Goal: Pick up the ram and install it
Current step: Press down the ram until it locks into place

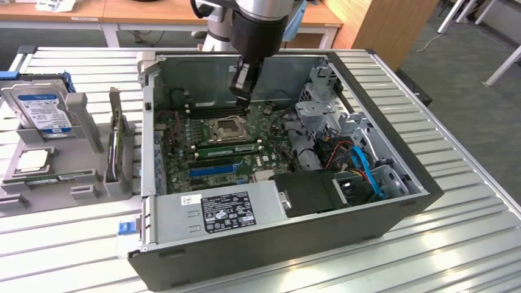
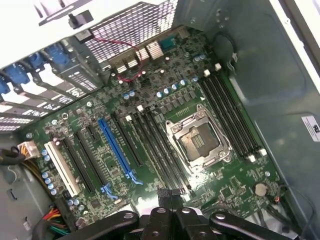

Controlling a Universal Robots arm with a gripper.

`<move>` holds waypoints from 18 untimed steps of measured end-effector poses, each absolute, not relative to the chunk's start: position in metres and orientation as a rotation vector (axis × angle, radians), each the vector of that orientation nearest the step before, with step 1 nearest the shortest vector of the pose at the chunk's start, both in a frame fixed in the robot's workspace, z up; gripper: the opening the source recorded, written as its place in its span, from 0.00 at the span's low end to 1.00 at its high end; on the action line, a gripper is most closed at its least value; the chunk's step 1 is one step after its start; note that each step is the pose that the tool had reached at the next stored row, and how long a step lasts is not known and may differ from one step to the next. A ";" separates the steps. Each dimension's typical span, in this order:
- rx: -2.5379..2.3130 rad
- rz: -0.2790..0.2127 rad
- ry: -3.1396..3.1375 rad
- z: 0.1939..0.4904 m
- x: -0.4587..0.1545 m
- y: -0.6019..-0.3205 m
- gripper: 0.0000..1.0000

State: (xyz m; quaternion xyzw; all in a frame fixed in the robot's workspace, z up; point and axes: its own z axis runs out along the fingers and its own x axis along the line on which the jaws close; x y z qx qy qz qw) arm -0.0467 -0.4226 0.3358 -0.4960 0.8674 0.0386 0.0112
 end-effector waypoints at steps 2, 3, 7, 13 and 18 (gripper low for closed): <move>-1.520 0.120 2.720 0.336 -0.047 -0.423 0.10; -1.506 0.120 2.727 0.336 -0.047 -0.423 0.10; -1.437 0.119 2.763 0.336 -0.047 -0.423 0.10; -1.384 0.118 2.788 0.336 -0.047 -0.423 0.10; -1.384 0.118 2.788 0.336 -0.047 -0.423 0.10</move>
